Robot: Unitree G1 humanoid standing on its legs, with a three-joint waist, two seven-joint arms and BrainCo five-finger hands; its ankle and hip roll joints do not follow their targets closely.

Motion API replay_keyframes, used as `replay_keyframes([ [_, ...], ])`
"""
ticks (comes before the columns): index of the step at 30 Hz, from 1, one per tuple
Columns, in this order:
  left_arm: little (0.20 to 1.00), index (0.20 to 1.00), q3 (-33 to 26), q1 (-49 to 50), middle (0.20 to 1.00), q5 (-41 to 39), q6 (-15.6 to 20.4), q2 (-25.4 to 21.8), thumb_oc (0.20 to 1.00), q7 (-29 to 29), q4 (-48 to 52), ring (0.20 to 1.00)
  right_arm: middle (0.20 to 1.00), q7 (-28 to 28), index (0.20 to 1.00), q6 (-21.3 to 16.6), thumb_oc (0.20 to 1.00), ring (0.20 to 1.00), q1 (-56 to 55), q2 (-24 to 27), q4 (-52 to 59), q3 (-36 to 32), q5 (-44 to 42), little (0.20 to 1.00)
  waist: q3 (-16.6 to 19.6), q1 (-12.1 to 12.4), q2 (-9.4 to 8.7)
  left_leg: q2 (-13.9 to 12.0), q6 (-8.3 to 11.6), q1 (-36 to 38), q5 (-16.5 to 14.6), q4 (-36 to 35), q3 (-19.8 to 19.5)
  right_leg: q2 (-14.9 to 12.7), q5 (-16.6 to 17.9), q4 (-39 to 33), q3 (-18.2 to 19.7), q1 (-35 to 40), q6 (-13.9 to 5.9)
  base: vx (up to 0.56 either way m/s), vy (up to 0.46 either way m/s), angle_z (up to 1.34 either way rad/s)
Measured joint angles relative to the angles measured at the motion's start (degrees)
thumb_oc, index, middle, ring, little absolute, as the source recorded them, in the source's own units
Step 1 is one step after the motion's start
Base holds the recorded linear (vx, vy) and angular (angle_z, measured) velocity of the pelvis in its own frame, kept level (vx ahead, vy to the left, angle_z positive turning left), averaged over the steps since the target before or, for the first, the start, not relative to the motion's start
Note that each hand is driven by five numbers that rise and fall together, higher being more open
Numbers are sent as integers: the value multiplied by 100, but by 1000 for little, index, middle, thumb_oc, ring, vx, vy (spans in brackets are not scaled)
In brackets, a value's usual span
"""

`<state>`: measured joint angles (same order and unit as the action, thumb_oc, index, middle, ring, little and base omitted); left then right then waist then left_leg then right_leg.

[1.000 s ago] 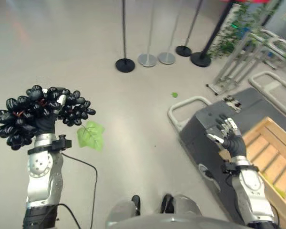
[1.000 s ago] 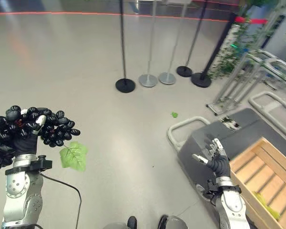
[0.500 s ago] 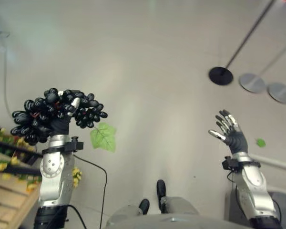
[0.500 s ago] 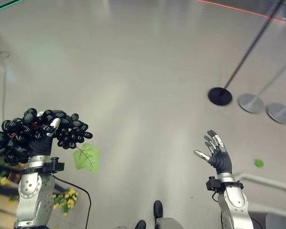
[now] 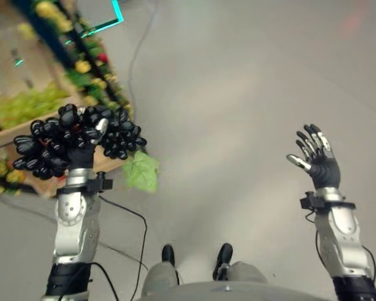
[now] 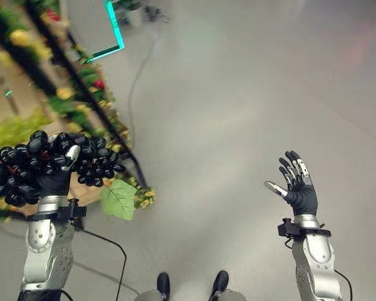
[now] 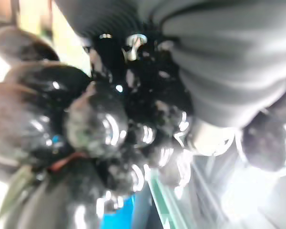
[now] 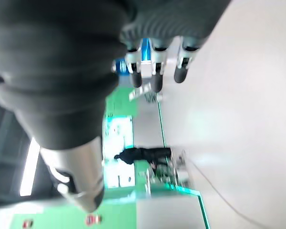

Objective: Pick up the fruits from the basket on one side to the basket on the other side

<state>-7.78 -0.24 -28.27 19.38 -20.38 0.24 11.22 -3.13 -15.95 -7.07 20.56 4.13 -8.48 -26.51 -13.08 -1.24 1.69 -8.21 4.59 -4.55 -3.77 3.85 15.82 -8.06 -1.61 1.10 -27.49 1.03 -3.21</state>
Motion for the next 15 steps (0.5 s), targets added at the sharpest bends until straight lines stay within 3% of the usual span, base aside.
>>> replay_keyframes([
  [1, 200, 200, -8, 31, 200, 0, 6, 1, 200, 12, 31, 200, 1000, 3, 1000, -2, 1000, 1000, 14, 42, 2, 12, 1, 1000, 41, -80, 16, -54, 53, 47, 159, 21, 187, -48, -19, 8, -44, 77, -28, 5, 182, 194],
  [3, 200, 200, -1, 57, 200, -2, 0, -37, 200, 102, 6, 200, 1000, 33, 1000, 1, 1000, 1000, 36, 19, 18, 28, 5, 1000, 59, 36, -20, 143, -152, -12, 207, 150, 418, -326, -23, 182, -272, 272, -28, 33, 253, 129],
  [4, 200, 200, -117, 178, 200, -19, 8, -50, 200, 186, 14, 200, 1000, 15, 1000, 9, 1000, 1000, 144, -20, -39, 99, 23, 1000, 48, 182, 32, 134, -230, 124, 180, 61, 264, -383, -247, 743, -349, 76, -51, 71, 435, 69],
  [5, 200, 200, -181, 173, 200, -18, 5, -63, 200, 223, -38, 200, 1000, 33, 1000, 6, 1000, 1000, 204, -52, -23, 126, 30, 1000, 61, 213, 43, 120, -247, 162, 170, 46, 123, -303, -313, 565, -351, 46, -67, 58, 320, 62],
  [6, 200, 200, -249, 157, 200, -14, 7, -87, 200, 231, -62, 200, 1000, 33, 1000, 5, 1000, 1000, 281, -59, -16, 128, 62, 1000, 81, 231, 8, 150, -251, 187, 168, 29, 55, -259, -241, 351, -348, 8, -127, 101, 354, 83],
  [7, 200, 200, -267, 181, 200, 0, 4, -273, 200, 241, -96, 200, 1000, 62, 1000, 5, 1000, 1000, 322, -128, -20, 133, 120, 1000, 222, 244, -230, 329, -248, 199, 153, -18, -48, -295, 332, 56, -346, -166, -61, 88, 273, 77],
  [8, 200, 200, -266, 238, 200, 27, 2, -362, 200, 231, -113, 200, 1000, 79, 1000, 4, 1000, 1000, 343, -187, -51, 121, 164, 1000, 308, 235, -347, 426, -244, 233, 139, -69, -81, -378, 371, 98, -433, -295, -167, 104, 344, 62],
  [10, 200, 200, -270, 418, 200, 54, 1, -382, 200, 232, -117, 200, 1000, 119, 1000, 5, 1000, 1000, 395, -254, -92, 81, 198, 1000, 385, 388, -367, 415, -191, 269, 102, -19, -41, -417, 387, 143, -458, -174, -191, 81, 348, 25],
  [15, 200, 200, -253, 441, 200, 59, 2, -309, 200, 255, -140, 200, 1000, 182, 1000, 27, 1000, 1000, 390, -266, -127, 106, 406, 1000, 437, 479, -342, 484, -209, -87, -200, 746, -104, -594, 370, 312, -626, 26, -118, 112, 379, 33],
])
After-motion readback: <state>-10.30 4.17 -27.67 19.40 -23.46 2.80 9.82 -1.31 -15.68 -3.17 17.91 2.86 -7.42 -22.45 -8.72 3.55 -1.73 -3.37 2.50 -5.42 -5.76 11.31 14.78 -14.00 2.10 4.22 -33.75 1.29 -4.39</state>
